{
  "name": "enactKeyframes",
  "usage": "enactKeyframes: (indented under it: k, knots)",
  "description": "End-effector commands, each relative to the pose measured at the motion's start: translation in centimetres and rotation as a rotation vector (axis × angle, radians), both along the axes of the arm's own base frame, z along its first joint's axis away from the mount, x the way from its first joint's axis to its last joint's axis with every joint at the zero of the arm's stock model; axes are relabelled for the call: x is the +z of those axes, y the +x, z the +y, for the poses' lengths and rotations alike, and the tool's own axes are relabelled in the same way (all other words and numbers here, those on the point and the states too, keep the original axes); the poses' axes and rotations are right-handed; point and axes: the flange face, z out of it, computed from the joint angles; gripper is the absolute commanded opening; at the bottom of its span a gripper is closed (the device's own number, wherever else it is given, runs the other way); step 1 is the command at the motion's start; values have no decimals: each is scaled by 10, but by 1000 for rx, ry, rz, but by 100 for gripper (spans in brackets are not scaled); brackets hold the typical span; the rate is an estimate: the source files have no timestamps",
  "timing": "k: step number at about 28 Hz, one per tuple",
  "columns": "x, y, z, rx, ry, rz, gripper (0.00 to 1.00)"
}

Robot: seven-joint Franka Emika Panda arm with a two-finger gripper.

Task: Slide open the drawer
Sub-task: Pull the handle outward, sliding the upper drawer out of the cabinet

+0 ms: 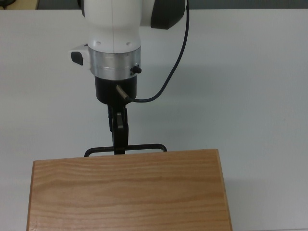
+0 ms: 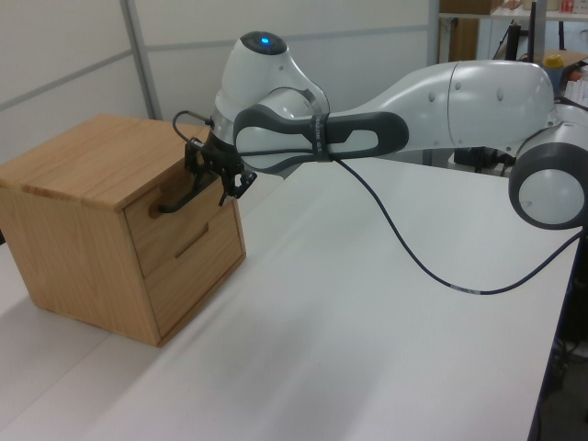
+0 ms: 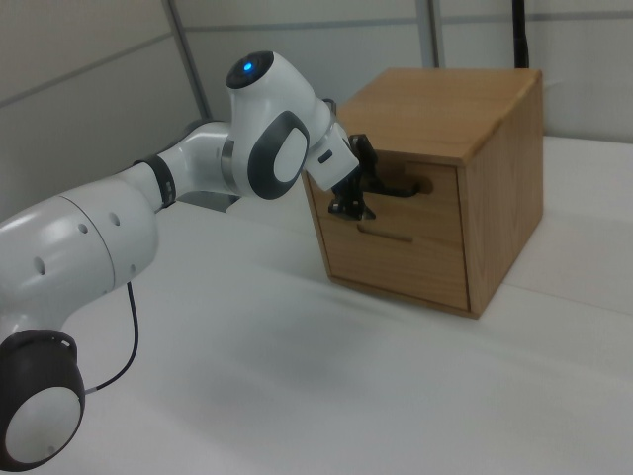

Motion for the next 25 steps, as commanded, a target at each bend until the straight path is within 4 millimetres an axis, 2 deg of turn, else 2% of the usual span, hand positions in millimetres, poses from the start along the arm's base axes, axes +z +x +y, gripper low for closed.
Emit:
enactKeyframes:
  k: [1, 3, 8, 11, 13, 25]
  knots:
    - [1, 5, -2, 17, -36, -16, 10]
    - [1, 5, -2, 17, -42, -12, 0]
    - [-2, 2, 2, 22, -47, 30, 0]
    - [6, -4, 6, 25, -40, 47, 0]
    - [19, -9, 5, 22, -35, 35, 0]
    - [39, -64, 6, 52, -54, 135, 0]
